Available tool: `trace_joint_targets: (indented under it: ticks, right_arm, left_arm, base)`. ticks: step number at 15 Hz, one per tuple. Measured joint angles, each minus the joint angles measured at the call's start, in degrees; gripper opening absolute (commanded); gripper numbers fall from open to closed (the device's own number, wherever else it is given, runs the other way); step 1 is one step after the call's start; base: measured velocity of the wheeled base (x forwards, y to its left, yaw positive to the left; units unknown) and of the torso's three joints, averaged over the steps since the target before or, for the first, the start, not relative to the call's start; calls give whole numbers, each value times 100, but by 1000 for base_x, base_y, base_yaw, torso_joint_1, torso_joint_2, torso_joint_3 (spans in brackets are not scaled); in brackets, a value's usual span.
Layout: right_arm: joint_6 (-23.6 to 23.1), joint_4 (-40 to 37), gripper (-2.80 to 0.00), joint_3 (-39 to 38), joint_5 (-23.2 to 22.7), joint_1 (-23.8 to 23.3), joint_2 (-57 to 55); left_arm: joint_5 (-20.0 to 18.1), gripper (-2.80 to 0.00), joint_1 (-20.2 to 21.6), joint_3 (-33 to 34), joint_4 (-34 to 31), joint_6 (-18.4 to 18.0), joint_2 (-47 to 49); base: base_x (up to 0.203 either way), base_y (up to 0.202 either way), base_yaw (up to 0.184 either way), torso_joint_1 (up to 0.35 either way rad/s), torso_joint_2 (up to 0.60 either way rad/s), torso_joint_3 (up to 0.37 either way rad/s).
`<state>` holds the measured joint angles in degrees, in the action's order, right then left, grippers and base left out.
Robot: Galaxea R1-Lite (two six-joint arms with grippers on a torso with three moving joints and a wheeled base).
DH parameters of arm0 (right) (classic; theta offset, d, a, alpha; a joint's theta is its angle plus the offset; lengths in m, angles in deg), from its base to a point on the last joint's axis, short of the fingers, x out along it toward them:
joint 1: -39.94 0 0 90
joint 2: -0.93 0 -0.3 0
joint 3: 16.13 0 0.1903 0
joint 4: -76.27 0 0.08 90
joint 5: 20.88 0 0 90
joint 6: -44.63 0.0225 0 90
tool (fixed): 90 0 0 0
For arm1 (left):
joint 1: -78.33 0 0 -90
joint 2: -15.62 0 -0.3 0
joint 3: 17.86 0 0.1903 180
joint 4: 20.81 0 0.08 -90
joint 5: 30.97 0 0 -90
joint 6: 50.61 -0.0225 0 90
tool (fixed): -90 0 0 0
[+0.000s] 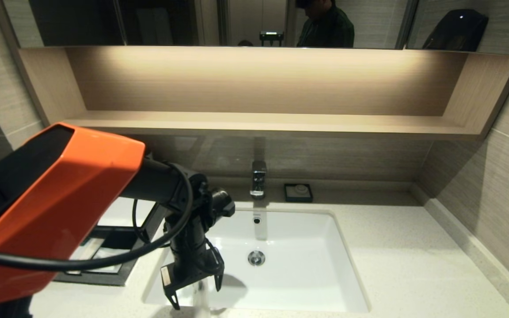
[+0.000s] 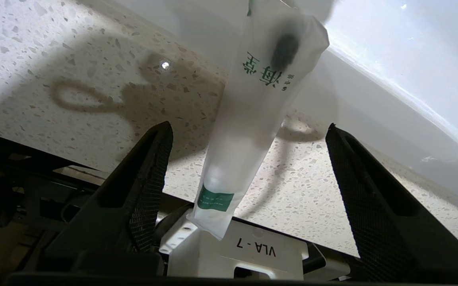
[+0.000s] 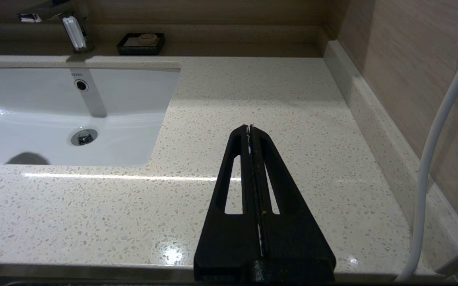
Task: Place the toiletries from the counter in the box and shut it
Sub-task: Pick up the bathroom toiletry
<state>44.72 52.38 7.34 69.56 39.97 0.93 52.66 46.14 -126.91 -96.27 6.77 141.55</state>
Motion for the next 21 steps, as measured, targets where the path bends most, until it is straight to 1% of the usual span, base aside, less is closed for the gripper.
trace_joint_targets:
  ticks: [2, 4, 9, 21]
  right_arm:
    - [1, 0, -280, 0, -1, 0, 0]
    - [0, 0, -280, 0, -2, 0, 0]
    - [-2, 0, -280, 0, 0, 0, 0]
    - [0, 0, -280, 0, 0, 0, 0]
  left_arm:
    - [-2, 0, 0, 0, -4, -18, 45]
    - [-2, 0, 10, 0, -24, -143, 94]
    - [-9, 0, 21, 11, 6, -233, 178]
    - [-11, 0, 21, -11, 121, -248, 315]
  base:
    - [0, 0, 0, 0, 0, 0]
    - [0, 0, 0, 0, 0, 0]
    - [0, 0, 0, 0, 0, 0]
    - [0, 0, 0, 0, 0, 0]
